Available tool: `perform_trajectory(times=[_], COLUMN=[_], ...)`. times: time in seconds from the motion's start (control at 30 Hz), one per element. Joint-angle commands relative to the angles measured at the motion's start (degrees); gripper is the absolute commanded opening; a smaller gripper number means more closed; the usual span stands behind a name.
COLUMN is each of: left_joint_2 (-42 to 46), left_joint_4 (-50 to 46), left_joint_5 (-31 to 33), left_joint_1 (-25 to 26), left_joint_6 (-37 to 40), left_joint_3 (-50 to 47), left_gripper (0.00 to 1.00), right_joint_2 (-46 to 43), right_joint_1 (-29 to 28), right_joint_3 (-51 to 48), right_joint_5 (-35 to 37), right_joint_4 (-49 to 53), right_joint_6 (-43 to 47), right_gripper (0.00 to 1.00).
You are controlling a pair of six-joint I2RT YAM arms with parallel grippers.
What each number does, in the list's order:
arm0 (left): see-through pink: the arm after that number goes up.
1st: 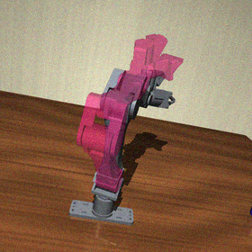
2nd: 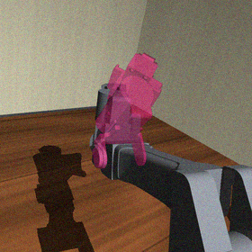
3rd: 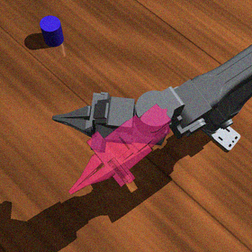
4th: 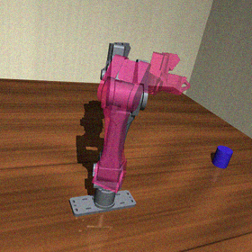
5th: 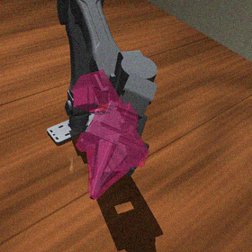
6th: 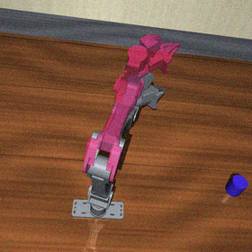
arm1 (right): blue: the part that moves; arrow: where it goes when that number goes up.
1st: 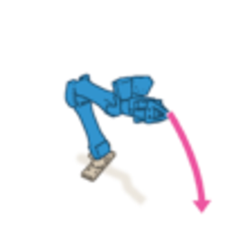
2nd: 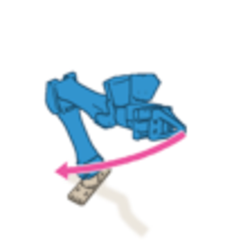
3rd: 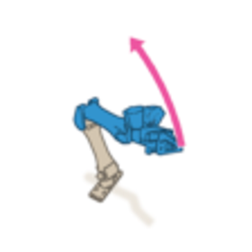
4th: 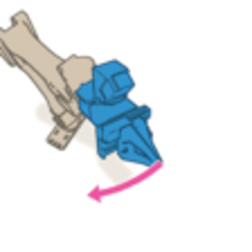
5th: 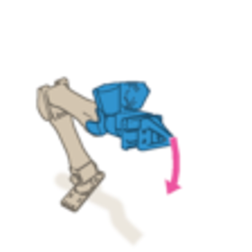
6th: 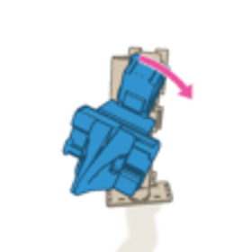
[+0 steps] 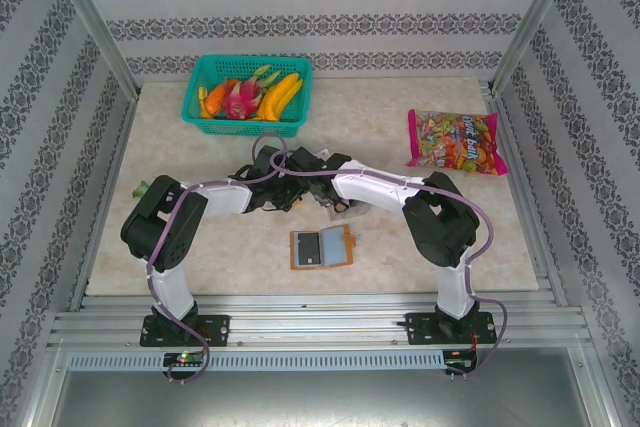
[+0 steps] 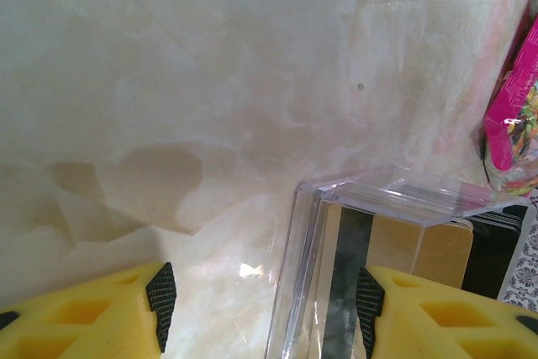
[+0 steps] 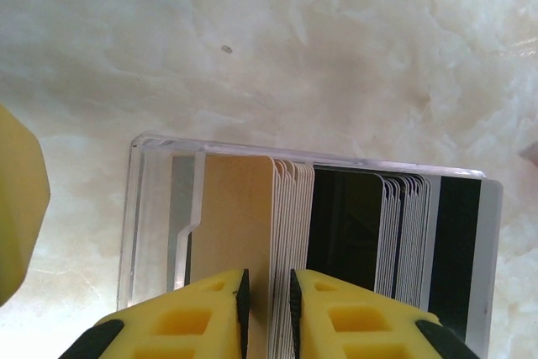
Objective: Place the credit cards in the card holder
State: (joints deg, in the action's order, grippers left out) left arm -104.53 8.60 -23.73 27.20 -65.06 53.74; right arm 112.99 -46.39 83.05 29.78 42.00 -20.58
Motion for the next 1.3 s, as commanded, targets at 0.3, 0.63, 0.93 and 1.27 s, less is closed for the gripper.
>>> perform_trajectory(times=[0.3,0.63,0.93,1.27], left_joint_2=[1.8,1.6,1.8,1.7], left_joint_4=[0.8,0.4,0.3,0.0], left_joint_5=[0.5,0.4,0.5,0.6], left_joint_1=[-0.8,-0.8,-0.8,-0.8], left_joint_6=[-0.1,0.2,0.2,0.3], left_joint_3=[-0.7,-0.4,-0.4,-0.3], left_gripper=[0.61,0.61,0.61,0.61], right_joint_2=[-2.9,-3.9,-3.3,1.8], right_joint_1=[-0.3,0.0,-0.1,0.0], right_joint_3=[-1.7,-1.9,-1.6,0.0], right_joint_5=[3.8,3.7,-2.3,1.0], right_joint_4=[0.7,0.4,-1.4,0.4], right_joint_6=[1.2,1.5,1.7,1.7], right_gripper=[0.18,0.15,0.24,0.29])
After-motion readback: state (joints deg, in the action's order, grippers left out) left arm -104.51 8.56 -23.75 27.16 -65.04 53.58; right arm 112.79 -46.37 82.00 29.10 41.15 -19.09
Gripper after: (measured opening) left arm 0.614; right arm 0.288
